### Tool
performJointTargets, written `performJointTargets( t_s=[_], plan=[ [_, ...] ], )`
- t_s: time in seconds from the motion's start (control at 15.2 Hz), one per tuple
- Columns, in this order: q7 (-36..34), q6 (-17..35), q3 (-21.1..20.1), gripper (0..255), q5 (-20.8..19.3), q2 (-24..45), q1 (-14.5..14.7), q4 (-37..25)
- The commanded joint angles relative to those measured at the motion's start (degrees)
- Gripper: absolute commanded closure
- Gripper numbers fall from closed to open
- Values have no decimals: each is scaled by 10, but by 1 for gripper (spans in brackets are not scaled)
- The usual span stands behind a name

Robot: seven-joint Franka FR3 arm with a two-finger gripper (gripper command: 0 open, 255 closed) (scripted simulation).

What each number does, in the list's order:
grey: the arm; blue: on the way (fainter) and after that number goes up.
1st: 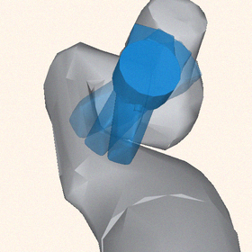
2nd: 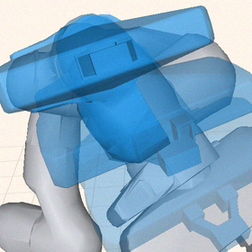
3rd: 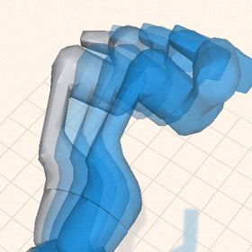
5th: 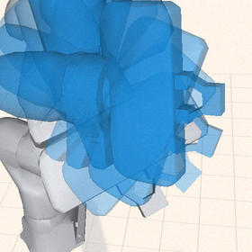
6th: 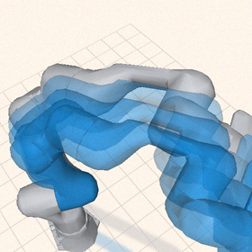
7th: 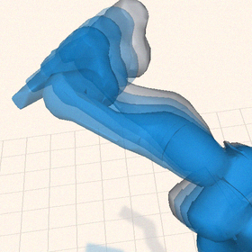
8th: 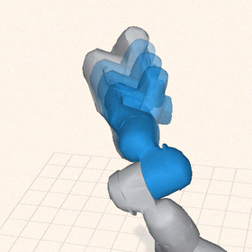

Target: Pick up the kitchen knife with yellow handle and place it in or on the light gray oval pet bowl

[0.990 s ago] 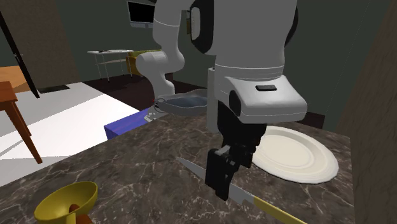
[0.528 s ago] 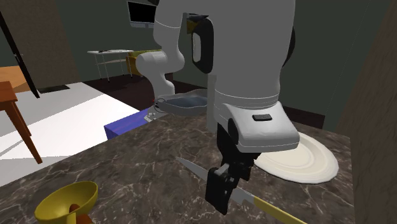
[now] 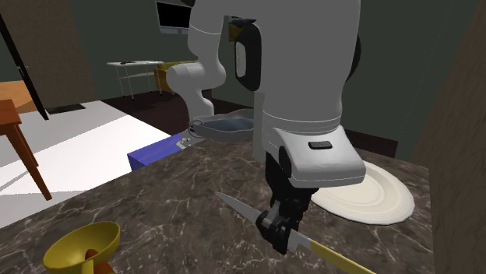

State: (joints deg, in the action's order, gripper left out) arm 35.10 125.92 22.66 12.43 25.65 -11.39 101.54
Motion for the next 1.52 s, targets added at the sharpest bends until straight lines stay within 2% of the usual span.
performJointTargets(
  t_s=[0.0, 0.46, 1.45],
  plan=[
    [0, 0, 0, 255, 0, 0, 0, 0],
    [0, 0, 0, 255, 0, 0, 0, 0],
    [-17, -95, 13, 255, -27, -49, 7, -50]
  ],
)
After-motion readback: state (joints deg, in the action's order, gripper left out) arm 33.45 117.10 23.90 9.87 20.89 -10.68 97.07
